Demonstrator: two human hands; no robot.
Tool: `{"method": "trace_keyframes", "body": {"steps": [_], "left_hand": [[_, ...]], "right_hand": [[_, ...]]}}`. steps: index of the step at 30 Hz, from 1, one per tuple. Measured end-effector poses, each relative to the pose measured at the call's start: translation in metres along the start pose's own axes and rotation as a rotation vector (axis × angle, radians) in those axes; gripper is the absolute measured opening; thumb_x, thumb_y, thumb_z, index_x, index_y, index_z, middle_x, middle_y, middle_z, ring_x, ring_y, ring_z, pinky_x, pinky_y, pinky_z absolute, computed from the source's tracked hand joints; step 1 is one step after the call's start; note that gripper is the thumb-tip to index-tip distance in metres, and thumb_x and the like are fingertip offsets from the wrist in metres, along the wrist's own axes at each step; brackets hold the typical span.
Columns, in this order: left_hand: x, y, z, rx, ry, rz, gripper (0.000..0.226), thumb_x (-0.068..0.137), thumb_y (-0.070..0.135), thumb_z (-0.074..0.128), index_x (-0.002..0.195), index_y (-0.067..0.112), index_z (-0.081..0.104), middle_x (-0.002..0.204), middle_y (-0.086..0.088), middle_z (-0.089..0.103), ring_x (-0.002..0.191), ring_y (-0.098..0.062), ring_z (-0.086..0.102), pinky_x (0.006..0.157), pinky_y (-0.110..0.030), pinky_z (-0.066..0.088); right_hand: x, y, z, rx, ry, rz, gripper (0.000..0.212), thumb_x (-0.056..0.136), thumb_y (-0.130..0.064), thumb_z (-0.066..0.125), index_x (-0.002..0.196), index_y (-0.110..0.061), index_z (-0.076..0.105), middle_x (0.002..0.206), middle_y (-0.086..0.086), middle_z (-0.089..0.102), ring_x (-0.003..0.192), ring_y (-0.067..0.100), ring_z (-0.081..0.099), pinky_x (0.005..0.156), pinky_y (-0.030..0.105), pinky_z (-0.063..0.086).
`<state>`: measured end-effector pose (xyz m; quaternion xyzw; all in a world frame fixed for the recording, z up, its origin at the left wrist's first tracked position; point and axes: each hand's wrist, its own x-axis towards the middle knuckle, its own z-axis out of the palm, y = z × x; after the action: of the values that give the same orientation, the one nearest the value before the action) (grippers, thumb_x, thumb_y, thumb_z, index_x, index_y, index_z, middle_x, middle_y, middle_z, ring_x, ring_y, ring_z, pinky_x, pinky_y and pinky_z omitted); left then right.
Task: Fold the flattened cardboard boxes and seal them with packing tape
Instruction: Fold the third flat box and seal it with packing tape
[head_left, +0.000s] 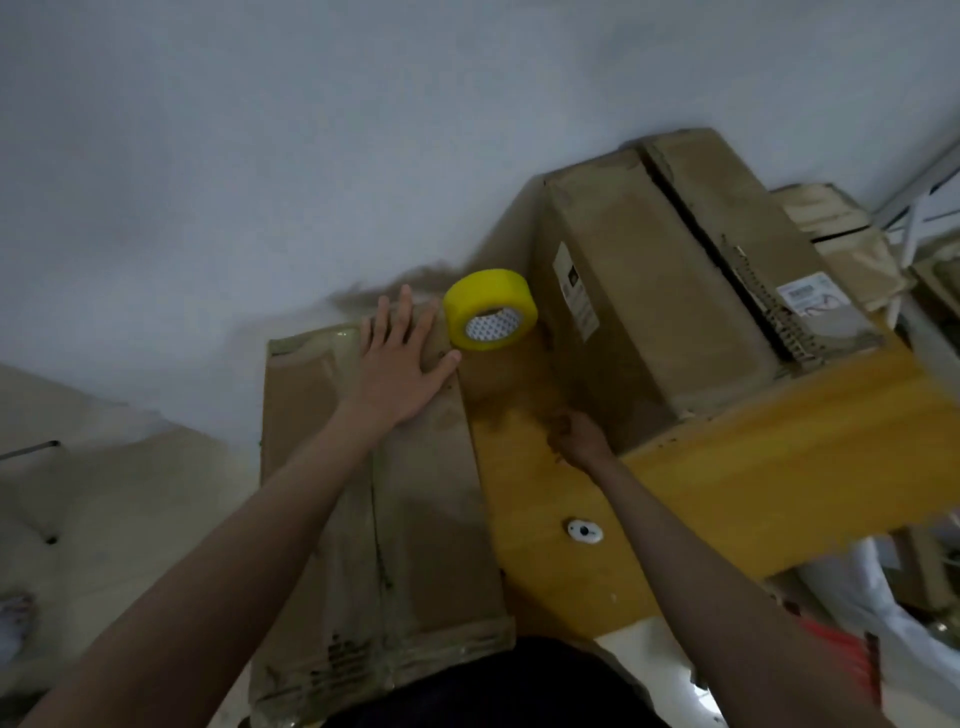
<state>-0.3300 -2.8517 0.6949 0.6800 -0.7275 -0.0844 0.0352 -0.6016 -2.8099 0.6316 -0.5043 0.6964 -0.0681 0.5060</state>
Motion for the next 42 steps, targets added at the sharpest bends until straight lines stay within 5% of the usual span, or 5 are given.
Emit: {"method": "trace_keyframes", "body": {"steps": [3,8,29,37,42], "left_hand": [[0.001,-0.001,0.000,-0.005,-0.011,-0.005,0.083,0.088,0.078,0.017,0.159,0.034,0.013,0.168,0.000,-0.006,0.154,-0.028,-0.005,0.124,-0.048,0.002],[0.000,0.000,-0.001,-0.010,-0.013,-0.002,0.082,0.088,0.077,0.019,0.159,0.035,0.010,0.168,0.000,-0.006,0.154,-0.029,-0.005,0.123,-0.048,0.002],[-0.002,0.000,-0.003,0.000,-0.010,0.010,0.076,0.093,0.073,0.024,0.158,0.038,0.003,0.168,0.001,-0.007,0.154,-0.027,-0.006,0.124,-0.048,0.002],[0.002,-0.001,-0.017,-0.077,-0.010,0.050,0.072,0.094,0.069,0.035,0.155,0.034,0.021,0.168,0.002,0.003,0.154,-0.021,-0.002,0.124,-0.042,0.003],[0.025,-0.004,-0.032,-0.232,0.024,0.147,0.052,0.102,0.048,0.045,0.140,0.014,0.050,0.161,-0.007,0.031,0.150,-0.021,0.024,0.121,-0.038,0.018]], "right_hand": [[-0.013,0.040,0.016,-0.107,0.019,0.108,0.029,0.092,0.002,0.058,0.120,-0.001,0.065,0.108,0.021,0.066,0.086,0.034,0.068,0.081,0.042,0.057],[-0.032,0.091,0.041,-0.437,-0.069,0.190,0.031,0.093,-0.005,0.057,0.124,-0.005,0.059,0.130,0.019,0.053,0.116,0.034,0.058,0.091,0.037,0.051],[-0.039,0.137,0.077,-0.539,-0.022,0.051,0.033,0.100,-0.009,0.051,0.133,-0.007,0.046,0.135,0.012,0.042,0.119,0.033,0.051,0.093,0.040,0.051],[-0.027,0.035,0.041,-0.077,0.173,-0.231,0.015,0.094,-0.009,0.063,0.106,-0.008,0.073,0.109,0.015,0.067,0.097,0.033,0.066,0.077,0.035,0.048],[-0.031,-0.071,0.003,0.380,0.389,-0.460,0.009,0.098,-0.021,0.063,0.105,-0.020,0.069,0.095,-0.014,0.069,0.087,0.000,0.066,0.076,0.030,0.056]]}}
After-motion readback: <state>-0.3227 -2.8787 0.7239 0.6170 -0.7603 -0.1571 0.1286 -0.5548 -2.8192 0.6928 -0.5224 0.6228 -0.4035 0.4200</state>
